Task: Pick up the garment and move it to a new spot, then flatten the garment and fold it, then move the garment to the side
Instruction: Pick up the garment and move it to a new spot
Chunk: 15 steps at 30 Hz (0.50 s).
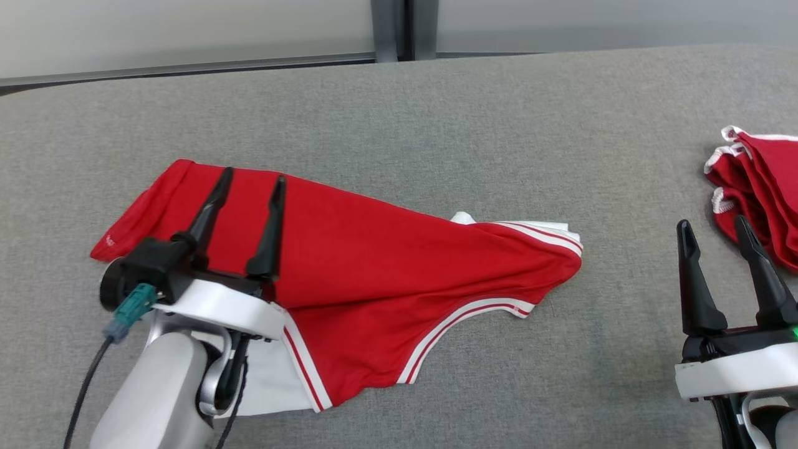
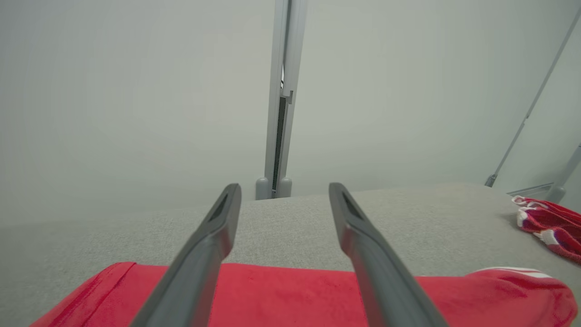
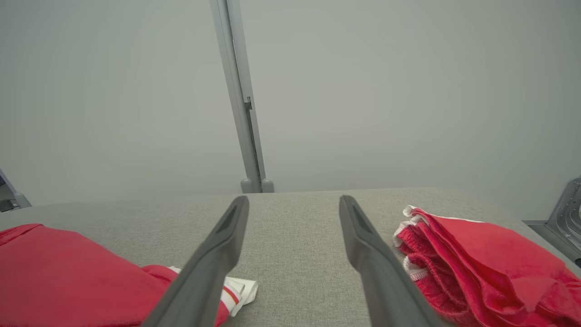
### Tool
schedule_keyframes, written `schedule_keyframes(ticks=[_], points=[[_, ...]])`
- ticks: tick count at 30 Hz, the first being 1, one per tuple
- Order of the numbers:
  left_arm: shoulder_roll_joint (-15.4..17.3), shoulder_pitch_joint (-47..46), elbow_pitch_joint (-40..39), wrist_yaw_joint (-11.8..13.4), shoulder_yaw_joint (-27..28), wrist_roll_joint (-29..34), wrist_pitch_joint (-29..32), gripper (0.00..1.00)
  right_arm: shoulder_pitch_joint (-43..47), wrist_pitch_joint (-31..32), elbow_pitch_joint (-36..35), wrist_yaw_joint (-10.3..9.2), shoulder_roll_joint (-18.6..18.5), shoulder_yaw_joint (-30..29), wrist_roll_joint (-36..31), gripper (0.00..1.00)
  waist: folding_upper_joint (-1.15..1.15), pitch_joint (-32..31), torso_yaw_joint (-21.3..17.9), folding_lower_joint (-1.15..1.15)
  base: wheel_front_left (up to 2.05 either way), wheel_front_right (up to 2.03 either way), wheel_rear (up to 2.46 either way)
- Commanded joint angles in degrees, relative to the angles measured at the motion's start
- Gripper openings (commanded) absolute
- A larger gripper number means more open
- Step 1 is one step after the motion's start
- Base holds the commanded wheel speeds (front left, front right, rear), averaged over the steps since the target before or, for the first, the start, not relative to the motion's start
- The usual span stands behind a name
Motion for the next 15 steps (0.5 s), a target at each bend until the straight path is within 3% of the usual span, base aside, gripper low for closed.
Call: schedule_keyframes(ticks=[1,6,15], points=[[1.13,1.78,-0.17,0.42,1.84,-0.7,-0.32,1.0,0.99,0.53,-0.36,-0.01,-0.43,-0.21,-0.36,1.0,0.0,-2.22,2.27,0.0,0.0,0.0,0.0],[3.34,6.23,-1.22,-0.02,5.73,-1.56,-0.52,1.0,2.95,1.83,-0.74,-0.01,-0.72,-0.46,-0.57,1.0,0.0,-4.54,4.09,0.0,0.0,0.0,0.0],[4.47,13.07,-2.86,-0.67,6.76,-1.9,-0.54,1.0,7.78,3.76,-1.37,-0.01,-0.07,-0.69,-1.17,1.0,0.0,-9.45,5.07,0.0,0.0,0.0,0.0]])
